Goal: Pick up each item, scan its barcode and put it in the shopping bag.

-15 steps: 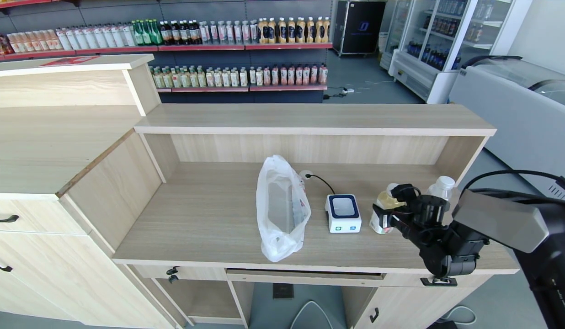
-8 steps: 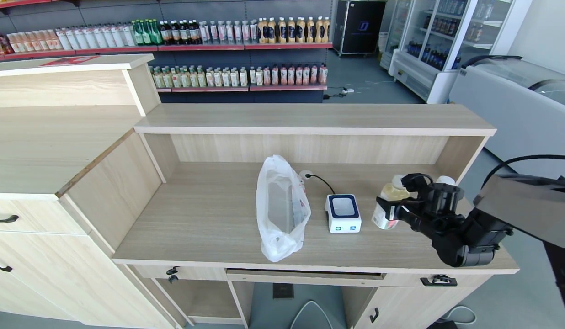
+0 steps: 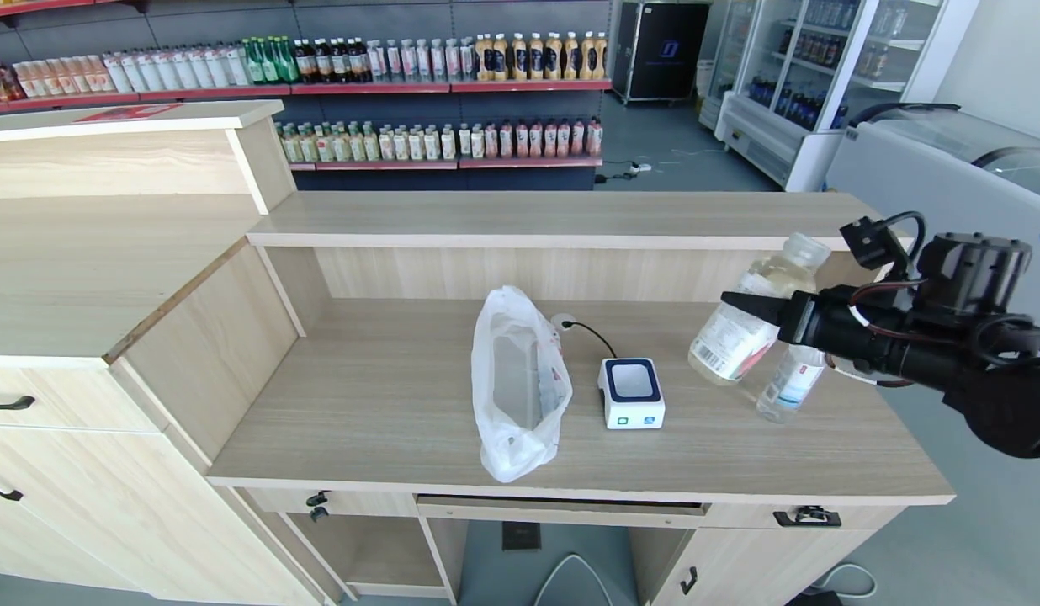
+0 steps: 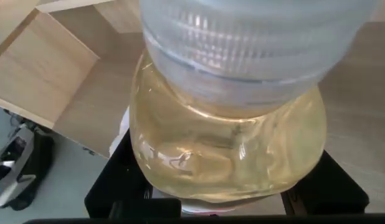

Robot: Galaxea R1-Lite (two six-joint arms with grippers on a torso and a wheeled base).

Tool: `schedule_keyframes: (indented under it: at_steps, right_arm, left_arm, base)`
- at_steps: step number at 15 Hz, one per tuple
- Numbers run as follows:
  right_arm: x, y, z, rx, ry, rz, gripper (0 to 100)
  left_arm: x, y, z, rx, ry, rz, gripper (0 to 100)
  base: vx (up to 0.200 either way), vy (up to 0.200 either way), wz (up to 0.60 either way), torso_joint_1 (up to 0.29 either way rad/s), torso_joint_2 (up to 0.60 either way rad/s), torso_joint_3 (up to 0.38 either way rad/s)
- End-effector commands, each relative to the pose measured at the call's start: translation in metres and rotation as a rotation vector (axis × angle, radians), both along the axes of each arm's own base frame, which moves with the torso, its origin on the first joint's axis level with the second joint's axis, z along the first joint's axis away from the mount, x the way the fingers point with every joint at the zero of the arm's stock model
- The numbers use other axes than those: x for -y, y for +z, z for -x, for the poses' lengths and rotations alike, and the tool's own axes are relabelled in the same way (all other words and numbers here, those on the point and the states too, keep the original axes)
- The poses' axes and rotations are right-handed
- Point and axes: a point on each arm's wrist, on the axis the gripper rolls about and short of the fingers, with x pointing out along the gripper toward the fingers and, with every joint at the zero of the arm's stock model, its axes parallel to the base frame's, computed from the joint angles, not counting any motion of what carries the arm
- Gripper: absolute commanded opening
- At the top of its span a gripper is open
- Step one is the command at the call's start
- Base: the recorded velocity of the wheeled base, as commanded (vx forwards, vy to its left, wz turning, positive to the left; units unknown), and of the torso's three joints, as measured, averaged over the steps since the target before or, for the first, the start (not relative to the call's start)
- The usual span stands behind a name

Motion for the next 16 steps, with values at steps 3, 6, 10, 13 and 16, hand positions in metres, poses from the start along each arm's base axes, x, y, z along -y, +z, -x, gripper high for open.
schedule_keyframes:
  at_steps: [3, 6, 10, 13, 16]
  right_arm:
    - [-0.011, 0.059, 0.099, 0.021, 0.236, -0.213, 0]
    - [-0.022, 0.073, 0.131, 0.019, 0.341, -0.281, 0]
    - [-0.023, 0.088, 0.163, 0.028, 0.478, -0.333, 0]
    - [-0.021, 0.096, 0.174, 0.036, 0.546, -0.341, 0]
    - [-0.021, 0.099, 0.179, 0.027, 0.58, -0.35, 0]
  left_arm:
    - [0.0, 0.0, 0.0, 0.0, 0.0, 0.0, 100]
    - [0.0, 0.0, 0.0, 0.0, 0.0, 0.0, 100]
    - [0.0, 0.0, 0.0, 0.0, 0.0, 0.0, 100]
    - [0.0, 0.0, 0.0, 0.0, 0.0, 0.0, 100]
    - [0.0, 0.0, 0.0, 0.0, 0.0, 0.0, 100]
  base:
    - [0.0, 0.0, 0.0, 0.0, 0.0, 0.0]
    - [0.0, 0.0, 0.0, 0.0, 0.0, 0.0]
    - [0.0, 0.0, 0.0, 0.0, 0.0, 0.0]
    - [0.0, 0.0, 0.0, 0.0, 0.0, 0.0]
    - [0.0, 0.0, 0.0, 0.0, 0.0, 0.0]
